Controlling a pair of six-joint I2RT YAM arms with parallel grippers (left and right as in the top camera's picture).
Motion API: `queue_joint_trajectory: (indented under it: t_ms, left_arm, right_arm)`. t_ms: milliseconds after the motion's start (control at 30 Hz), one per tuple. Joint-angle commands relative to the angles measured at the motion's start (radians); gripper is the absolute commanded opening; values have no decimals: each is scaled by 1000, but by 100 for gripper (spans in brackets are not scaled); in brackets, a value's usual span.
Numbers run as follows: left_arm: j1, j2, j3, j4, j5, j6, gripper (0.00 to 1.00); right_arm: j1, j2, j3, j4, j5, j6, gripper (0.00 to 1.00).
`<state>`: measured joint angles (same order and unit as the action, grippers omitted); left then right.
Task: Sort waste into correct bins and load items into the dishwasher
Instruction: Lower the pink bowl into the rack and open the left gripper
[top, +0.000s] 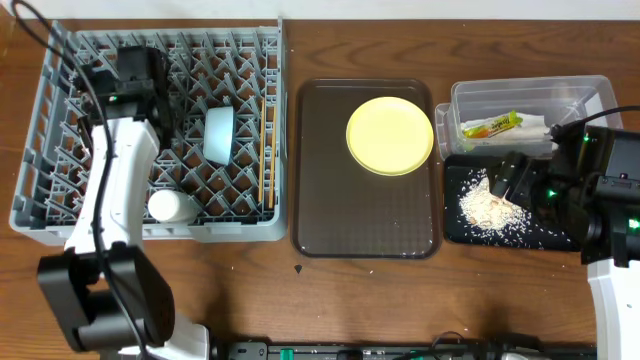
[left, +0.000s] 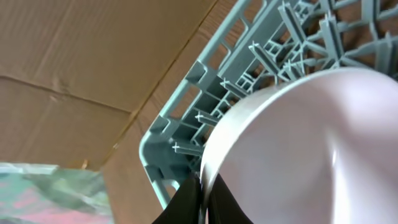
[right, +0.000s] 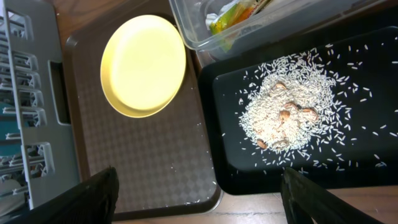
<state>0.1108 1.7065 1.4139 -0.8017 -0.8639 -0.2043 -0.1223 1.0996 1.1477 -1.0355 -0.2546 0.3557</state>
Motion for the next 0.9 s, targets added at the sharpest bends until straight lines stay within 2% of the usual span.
queue_joint_trajectory:
  t_ms: [0,133,500,600,767,867]
  left_arm:
    - [-53,47,-3,14,-179,36,7]
    - [-111,89,-3,76,-217,118,8]
    - [-140,182,-3,107,-407,137,8]
    - [-140,183,-3,154,-413,208,8]
    - [-140,183,-3,130,-439,211,7]
    - [-141,183,-5,130,-380,211,8]
  right_arm:
    - [-3,0,7,0,-4,6,81]
    - [-3,0,7,4,-4,6,82]
    - [-3,0,7,4,-4,6,82]
    - [-3,0,7,6,-5,6,82]
    - [-3,0,7,6,-4,6,82]
    - [-3,0,7,9,-4,6,82]
